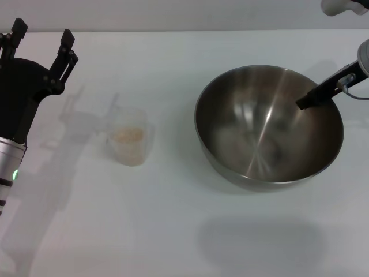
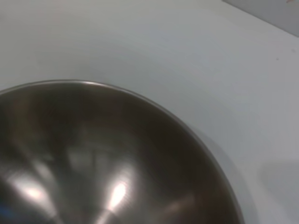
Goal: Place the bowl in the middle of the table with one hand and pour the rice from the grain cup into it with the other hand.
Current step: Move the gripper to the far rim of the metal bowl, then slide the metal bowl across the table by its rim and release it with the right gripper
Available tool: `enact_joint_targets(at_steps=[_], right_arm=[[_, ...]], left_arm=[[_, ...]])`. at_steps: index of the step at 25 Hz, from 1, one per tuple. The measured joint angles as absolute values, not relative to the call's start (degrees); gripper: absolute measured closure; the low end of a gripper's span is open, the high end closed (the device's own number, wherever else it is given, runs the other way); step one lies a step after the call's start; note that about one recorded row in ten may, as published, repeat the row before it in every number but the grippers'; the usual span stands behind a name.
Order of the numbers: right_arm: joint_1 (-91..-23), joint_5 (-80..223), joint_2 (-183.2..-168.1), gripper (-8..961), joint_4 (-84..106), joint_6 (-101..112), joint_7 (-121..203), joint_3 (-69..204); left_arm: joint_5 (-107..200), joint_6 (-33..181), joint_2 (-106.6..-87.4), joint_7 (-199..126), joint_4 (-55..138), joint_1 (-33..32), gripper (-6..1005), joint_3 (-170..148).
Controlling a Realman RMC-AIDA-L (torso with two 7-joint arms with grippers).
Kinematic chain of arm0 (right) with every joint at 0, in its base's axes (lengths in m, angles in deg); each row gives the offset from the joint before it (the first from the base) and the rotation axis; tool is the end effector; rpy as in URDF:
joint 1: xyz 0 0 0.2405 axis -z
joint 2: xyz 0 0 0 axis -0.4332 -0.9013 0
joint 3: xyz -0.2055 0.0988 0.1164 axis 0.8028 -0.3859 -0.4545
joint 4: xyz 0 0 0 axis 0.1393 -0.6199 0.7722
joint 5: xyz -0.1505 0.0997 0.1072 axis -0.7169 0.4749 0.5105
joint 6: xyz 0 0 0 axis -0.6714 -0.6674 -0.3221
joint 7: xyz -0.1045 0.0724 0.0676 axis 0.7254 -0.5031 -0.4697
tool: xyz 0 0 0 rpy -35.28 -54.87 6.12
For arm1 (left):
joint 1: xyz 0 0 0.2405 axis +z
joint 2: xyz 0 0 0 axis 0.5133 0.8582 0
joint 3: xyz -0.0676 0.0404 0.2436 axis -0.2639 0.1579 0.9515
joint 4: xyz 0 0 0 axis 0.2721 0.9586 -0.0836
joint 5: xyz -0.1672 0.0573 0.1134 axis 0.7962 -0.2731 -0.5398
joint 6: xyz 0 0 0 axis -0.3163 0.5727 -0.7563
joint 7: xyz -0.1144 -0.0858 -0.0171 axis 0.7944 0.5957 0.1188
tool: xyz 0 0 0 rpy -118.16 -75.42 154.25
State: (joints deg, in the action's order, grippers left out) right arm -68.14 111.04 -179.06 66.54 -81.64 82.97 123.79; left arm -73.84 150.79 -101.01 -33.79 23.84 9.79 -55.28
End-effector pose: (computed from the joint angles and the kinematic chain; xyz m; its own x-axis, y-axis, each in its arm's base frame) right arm 0.2251 0.4088 0.0319 0.6675 -0.7391 0.0900 -0.5858 -0.5959 -0.5493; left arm -0.2745 0.2990 -0.0190 0.6391 -0.3343 0.6927 0.6189 -0.3113 -0.7212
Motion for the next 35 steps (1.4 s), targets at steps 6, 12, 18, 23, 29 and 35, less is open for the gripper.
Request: enact_joint_targets(at_steps=[6, 12, 18, 23, 29, 35], right_arm=[[-68.24, 111.67, -179.05, 590, 66.41, -81.55, 82.97, 123.17], [-68.57, 111.82, -179.03, 807, 66.42, -81.94, 83.4, 120.26], [-67.5, 116.34, -178.9, 929, 68.12, -82.54, 86.63, 117.58], [-65.18, 120.95, -179.09, 953, 72.31, -83.92, 90.17, 117.33], [-62.35, 127.98, -179.62, 953, 75.94, -87.6, 95.67, 117.4], [-61.88, 130.32, -180.94, 953, 76.16, -91.09, 99.14, 118.3]], left_arm=[[-73.84, 150.91, -101.0, -33.79, 23.78, 9.92, 186, -55.32], [-73.84, 151.35, -101.0, -33.79, 23.73, 10.0, 186, -55.32], [-73.84, 151.65, -101.01, -33.79, 23.65, 10.16, 186, -55.32], [-73.84, 151.67, -101.01, -33.79, 23.66, 10.04, 186, -55.32], [-73.88, 151.67, -101.01, -33.79, 23.67, 9.76, 187, -55.32], [-73.99, 151.69, -100.93, -33.79, 23.67, 9.64, 187, -55.32]])
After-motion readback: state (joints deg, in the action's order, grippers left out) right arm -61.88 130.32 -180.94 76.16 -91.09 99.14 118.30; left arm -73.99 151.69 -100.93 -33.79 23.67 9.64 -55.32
